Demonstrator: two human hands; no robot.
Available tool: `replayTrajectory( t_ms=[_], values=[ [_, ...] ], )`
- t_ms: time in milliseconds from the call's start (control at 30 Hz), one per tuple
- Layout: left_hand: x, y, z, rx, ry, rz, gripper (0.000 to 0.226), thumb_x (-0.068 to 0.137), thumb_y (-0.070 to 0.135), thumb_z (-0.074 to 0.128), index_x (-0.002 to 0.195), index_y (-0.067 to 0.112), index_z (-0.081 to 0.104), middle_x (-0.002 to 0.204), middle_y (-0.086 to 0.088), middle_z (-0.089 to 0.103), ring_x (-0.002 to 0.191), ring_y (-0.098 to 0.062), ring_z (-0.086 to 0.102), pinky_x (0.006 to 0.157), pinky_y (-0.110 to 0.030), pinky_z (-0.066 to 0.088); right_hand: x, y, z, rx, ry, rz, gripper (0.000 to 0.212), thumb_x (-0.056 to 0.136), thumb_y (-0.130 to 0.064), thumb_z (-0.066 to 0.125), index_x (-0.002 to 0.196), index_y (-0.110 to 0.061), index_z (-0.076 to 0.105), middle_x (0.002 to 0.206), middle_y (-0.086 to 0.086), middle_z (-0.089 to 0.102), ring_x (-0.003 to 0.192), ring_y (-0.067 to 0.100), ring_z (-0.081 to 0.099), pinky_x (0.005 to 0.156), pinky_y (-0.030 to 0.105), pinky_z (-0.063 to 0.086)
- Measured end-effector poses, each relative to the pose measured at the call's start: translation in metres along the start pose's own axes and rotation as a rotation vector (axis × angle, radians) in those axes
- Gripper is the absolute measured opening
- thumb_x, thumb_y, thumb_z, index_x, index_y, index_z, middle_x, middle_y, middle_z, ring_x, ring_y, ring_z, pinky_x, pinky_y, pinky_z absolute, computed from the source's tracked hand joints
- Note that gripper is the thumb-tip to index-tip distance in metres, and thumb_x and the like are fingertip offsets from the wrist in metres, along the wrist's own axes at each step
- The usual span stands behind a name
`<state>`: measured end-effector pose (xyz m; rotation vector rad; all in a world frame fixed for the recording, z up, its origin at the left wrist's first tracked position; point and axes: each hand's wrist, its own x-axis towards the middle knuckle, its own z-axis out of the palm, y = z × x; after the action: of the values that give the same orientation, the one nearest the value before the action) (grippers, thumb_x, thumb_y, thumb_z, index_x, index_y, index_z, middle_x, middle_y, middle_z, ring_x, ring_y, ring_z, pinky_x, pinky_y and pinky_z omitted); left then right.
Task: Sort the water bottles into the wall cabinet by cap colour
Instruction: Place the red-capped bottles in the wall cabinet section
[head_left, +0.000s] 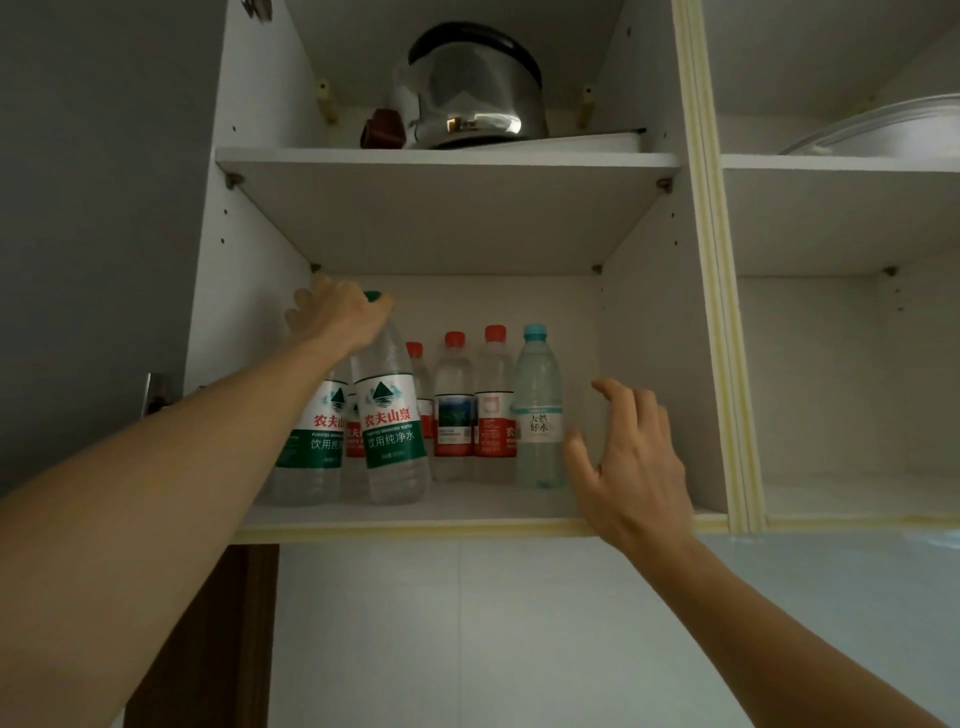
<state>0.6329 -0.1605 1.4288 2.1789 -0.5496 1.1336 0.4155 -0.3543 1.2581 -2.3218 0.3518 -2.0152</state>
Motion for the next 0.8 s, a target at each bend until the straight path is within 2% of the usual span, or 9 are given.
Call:
replayTrajectory(
  t_ms=[67,233,333,400,433,467,533,600,800],
  values=[
    [0.0,0.003,-0.003,0.024,-0.01,0.037,0.064,0.096,0.065,0.043,0.102,0.005,0.065,0.147,-0.021,0.041,0.131,-0.043,0.038,0.103,-0.055,0.035,-0.001,0.0,0.0,-0.022,-0.007,-0.008,0.065,0.089,-0.062,0.031,0.142,-0.023,0.035,0.133,0.001,0.044,0.116,0.014,0.044,0.083,0.029,0.041],
    [-0.003,0.016,-0.012,0.09,-0.01,0.144,0.07,0.09,0.077,0.04,0.106,0.015,0.069,0.144,-0.017,0.046,0.136,-0.043,0.034,0.112,-0.059,0.024,0.0,-0.003,0.002,-0.033,-0.006,0.019,0.064,0.088,-0.06,0.031,0.14,-0.024,0.035,0.133,0.001,0.045,0.115,0.014,0.043,0.081,0.029,0.04],
    [-0.007,0.025,-0.012,0.065,-0.012,0.207,0.068,0.09,0.076,0.043,0.092,0.013,0.068,0.133,-0.017,0.057,0.133,-0.042,0.042,0.114,-0.06,0.022,0.0,-0.004,0.001,-0.028,-0.01,0.027,0.065,0.087,-0.061,0.029,0.139,-0.023,0.036,0.133,0.001,0.045,0.113,0.01,0.04,0.08,0.029,0.039],
    [-0.009,0.028,-0.01,-0.077,-0.03,0.242,0.061,0.09,0.069,0.053,0.072,0.011,0.06,0.09,-0.012,0.067,0.097,-0.033,0.062,0.097,-0.05,0.043,-0.001,-0.004,0.001,-0.035,-0.012,0.032,0.065,0.087,-0.061,0.029,0.139,-0.023,0.037,0.133,0.001,0.046,0.111,0.006,0.036,0.079,0.028,0.038],
    [-0.01,0.027,-0.01,-0.128,-0.035,0.249,0.059,0.09,0.066,0.058,0.066,0.012,0.055,0.071,-0.007,0.061,0.074,-0.028,0.06,0.078,-0.04,0.049,-0.001,-0.005,0.001,-0.042,-0.016,0.036,0.066,0.086,-0.061,0.029,0.14,-0.023,0.038,0.133,0.001,0.045,0.11,0.006,0.035,0.079,0.028,0.038],
    [-0.01,0.027,-0.009,-0.125,-0.027,0.256,0.059,0.09,0.063,0.061,0.063,0.012,0.052,0.063,-0.004,0.055,0.064,-0.026,0.056,0.068,-0.035,0.048,-0.001,-0.005,0.001,-0.048,-0.024,0.04,0.066,0.086,-0.061,0.029,0.14,-0.023,0.038,0.134,0.0,0.045,0.111,0.006,0.036,0.08,0.028,0.038],
    [-0.006,0.027,-0.01,0.002,0.014,0.272,0.06,0.088,0.066,0.061,0.063,0.013,0.049,0.071,-0.008,0.06,0.077,-0.029,0.061,0.086,-0.043,0.049,0.0,-0.006,0.001,-0.058,-0.043,0.043,0.067,0.085,-0.062,0.028,0.139,-0.024,0.038,0.134,-0.001,0.044,0.113,0.008,0.038,0.081,0.027,0.038],
    [-0.002,0.027,-0.009,0.165,0.056,0.272,0.063,0.087,0.072,0.056,0.064,0.014,0.048,0.089,-0.012,0.068,0.099,-0.033,0.061,0.105,-0.051,0.038,0.002,-0.006,0.001,-0.054,-0.063,0.044,0.065,0.086,-0.062,0.03,0.139,-0.025,0.039,0.134,-0.002,0.042,0.114,0.01,0.039,0.082,0.027,0.038],
    [0.003,0.02,-0.005,0.358,0.013,0.29,0.068,0.085,0.079,0.048,0.063,0.015,0.043,0.107,-0.017,0.07,0.112,-0.035,0.058,0.109,-0.053,0.035,0.007,-0.003,0.001,0.023,-0.202,0.132,0.049,0.094,-0.047,0.053,0.137,-0.027,0.042,0.137,-0.004,0.041,0.109,0.008,0.043,0.084,0.027,0.041]
  ],
)
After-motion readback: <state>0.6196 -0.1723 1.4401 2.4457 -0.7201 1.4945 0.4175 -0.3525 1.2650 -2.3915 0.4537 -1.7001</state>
